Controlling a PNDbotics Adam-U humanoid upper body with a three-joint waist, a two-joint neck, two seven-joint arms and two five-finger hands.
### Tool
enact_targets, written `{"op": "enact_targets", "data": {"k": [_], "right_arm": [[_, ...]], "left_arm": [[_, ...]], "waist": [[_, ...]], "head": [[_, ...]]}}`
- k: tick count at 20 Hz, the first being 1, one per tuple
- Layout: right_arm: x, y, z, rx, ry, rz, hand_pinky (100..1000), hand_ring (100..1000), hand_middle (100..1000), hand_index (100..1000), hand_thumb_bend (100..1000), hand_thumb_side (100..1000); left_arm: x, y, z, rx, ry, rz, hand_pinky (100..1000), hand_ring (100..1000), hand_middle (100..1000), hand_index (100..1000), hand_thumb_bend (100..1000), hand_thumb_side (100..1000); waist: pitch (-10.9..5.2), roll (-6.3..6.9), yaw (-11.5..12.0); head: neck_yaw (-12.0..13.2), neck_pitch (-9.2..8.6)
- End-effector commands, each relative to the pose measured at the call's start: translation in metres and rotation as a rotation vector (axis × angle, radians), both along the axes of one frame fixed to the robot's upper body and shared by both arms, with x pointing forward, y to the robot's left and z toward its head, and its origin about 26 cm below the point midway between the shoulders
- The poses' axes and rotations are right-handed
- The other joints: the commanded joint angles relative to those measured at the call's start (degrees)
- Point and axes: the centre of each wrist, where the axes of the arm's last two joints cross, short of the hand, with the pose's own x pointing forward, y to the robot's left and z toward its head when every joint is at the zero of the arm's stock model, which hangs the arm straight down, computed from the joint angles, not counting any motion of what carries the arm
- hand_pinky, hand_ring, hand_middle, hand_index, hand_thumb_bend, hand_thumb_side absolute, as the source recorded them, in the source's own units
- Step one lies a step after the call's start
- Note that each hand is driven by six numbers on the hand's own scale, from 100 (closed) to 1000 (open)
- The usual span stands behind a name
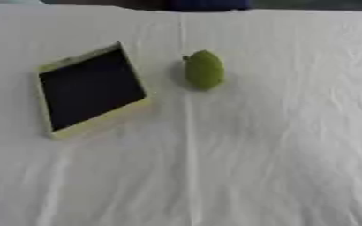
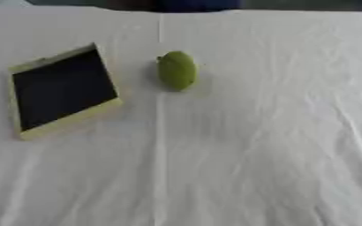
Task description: Pick up objects on the table and place them in the box.
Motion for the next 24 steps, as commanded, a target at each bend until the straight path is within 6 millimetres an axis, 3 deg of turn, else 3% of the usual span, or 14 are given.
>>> {"op": "enact_targets", "data": {"k": [1,6,16,24], "right_arm": [[-0.004,0.000,0.015,-0.067,-0.032,0.000,806,766,803,893,100,467],[-0.004,0.003,0.033,-0.223,-0.039,-0.012,803,775,805,894,100,449],[-0.005,0.020,0.075,-0.741,0.025,-0.099,798,798,821,890,108,494],[-0.005,0.034,0.087,-1.125,0.095,-0.169,802,818,828,892,191,620]], "left_arm": [[-0.004,0.002,0.007,0.014,-0.025,0.003,759,733,605,719,185,539],[-0.004,0.002,0.007,0.017,-0.021,0.004,758,733,605,719,182,541],[-0.004,0.003,0.006,0.029,-0.010,0.007,758,733,604,719,177,545],[-0.004,0.001,0.006,0.038,-0.004,-0.005,758,734,605,718,171,549]], "waist": [[-1.37,0.05,-0.1],[-1.42,0.03,-0.2],[-1.56,-0.45,-0.2],[-1.56,-0.78,0.2]], "head": [[-0.2,0.12],[-0.2,0.23],[0.0,0.81],[-0.5,0.94]]}}
